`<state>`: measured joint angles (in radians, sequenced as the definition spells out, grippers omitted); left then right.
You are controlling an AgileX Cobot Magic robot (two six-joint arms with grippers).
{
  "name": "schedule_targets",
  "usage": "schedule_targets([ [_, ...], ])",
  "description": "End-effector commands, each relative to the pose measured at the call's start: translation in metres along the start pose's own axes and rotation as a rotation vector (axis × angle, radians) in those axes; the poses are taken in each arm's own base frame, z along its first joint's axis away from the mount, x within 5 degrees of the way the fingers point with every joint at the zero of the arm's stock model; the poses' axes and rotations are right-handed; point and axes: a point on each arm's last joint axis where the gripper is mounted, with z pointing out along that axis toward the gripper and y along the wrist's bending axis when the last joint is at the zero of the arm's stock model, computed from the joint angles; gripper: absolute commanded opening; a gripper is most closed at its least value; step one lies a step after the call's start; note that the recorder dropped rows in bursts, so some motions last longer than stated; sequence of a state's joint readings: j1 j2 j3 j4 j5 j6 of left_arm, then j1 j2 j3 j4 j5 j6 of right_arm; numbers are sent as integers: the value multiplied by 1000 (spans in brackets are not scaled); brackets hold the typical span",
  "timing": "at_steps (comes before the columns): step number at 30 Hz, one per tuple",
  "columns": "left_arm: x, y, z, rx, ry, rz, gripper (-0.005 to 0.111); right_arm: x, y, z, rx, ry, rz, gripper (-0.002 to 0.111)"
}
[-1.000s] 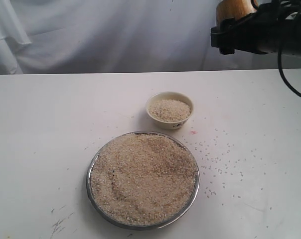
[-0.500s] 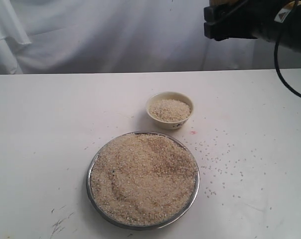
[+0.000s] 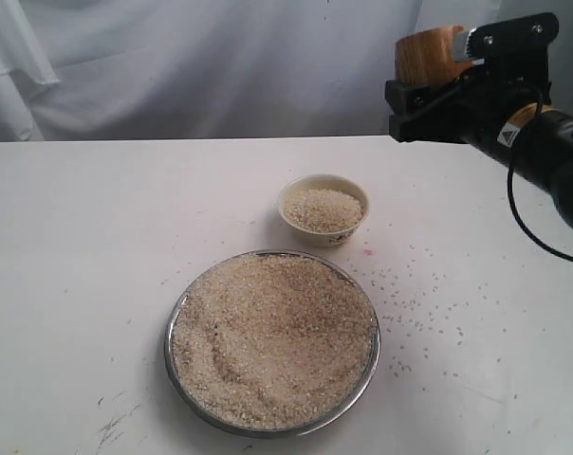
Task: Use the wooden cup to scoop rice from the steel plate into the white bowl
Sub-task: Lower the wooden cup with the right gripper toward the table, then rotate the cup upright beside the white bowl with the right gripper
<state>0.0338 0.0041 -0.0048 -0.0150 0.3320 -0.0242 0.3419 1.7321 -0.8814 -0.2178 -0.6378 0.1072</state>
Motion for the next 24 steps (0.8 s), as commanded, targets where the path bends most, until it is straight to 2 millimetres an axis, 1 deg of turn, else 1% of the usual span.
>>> schedule_targets([
  [1, 0, 0, 0, 3, -12, 2, 0, 20, -12, 7, -14, 5, -3, 0],
  [5, 0, 0, 0, 3, -12, 2, 0, 44, -16, 13, -88, 31, -44, 0],
  [8, 0, 0, 0, 3, -12, 2, 0, 60, -21, 16, -131, 33, -39, 0],
  [9, 0, 0, 0, 3, -12, 2, 0, 70, -26, 17, -147, 31, -36, 0],
  [10, 0, 0, 0, 3, -12, 2, 0, 75, -28, 18, -154, 27, -36, 0],
  [11, 0, 0, 0, 3, -12, 2, 0, 85, -36, 18, -162, 23, -13, 0],
  [12, 0, 0, 0, 3, -12, 2, 0, 89, -40, 17, -163, 27, -3, 0],
  [13, 0, 0, 0, 3, -12, 2, 0, 97, -46, 16, -176, 39, -3, 0],
  [17, 0, 0, 0, 3, -12, 2, 0, 112, -58, 10, -233, 75, -47, 0],
  [20, 0, 0, 0, 3, -12, 2, 0, 118, -56, 3, -352, 106, -131, 0],
  [22, 0, 0, 0, 3, -12, 2, 0, 117, -54, -2, -427, 96, -109, 0],
  [24, 0, 0, 0, 3, -12, 2, 0, 117, -50, -5, -493, 82, -126, 0],
])
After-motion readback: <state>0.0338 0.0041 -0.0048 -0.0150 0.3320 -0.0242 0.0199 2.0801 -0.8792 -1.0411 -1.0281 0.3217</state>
